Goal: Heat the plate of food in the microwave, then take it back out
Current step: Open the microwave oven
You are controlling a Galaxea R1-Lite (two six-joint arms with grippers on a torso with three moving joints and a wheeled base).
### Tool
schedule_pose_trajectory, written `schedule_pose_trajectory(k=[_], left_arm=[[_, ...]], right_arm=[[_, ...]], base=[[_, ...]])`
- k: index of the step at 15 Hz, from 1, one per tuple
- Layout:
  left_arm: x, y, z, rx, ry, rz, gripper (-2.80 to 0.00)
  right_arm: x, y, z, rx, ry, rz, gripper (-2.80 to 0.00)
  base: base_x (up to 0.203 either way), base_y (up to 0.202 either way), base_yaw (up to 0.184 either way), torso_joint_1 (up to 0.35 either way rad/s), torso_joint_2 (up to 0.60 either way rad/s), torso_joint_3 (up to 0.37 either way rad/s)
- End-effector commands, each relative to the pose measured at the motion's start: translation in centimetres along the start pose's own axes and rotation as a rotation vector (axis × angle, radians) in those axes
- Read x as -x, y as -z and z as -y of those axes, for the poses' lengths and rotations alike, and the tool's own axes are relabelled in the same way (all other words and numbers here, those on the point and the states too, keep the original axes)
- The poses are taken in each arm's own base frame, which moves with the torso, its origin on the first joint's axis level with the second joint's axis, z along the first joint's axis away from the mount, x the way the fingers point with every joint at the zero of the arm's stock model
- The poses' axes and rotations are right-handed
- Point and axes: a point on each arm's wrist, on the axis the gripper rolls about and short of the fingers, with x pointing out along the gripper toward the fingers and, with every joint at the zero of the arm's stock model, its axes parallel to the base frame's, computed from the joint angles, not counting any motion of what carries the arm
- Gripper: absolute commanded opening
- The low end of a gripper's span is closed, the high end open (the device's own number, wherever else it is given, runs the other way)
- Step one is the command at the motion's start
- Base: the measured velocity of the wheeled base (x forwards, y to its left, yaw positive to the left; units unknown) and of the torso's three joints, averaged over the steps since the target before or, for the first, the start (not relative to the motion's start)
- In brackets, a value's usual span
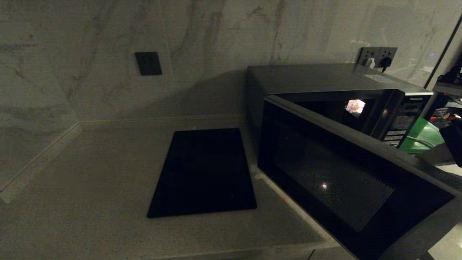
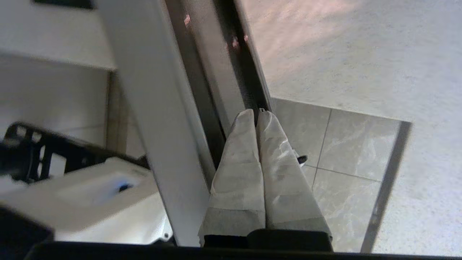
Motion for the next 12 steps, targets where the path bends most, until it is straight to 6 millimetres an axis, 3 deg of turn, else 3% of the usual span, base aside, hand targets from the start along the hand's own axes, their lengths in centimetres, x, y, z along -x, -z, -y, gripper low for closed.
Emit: schedule_pose_trajectory(k=[1, 12], left_arm=[[0.0, 0.0, 0.0, 0.000, -0.001, 0.001, -2.80], [0.0, 0.0, 0.0, 0.000, -0.001, 0.001, -2.80]], right_arm=[[0.5, 0.5, -1.0, 0.031, -0.031, 0.000, -2.80], [0.3, 2.7, -4.4, 0.166, -0.220, -0.089, -2.80]], base=[[0.000, 0.000, 0.000, 0.000, 0.00, 0.000], [0.000, 0.000, 0.000, 0.000, 0.00, 0.000]])
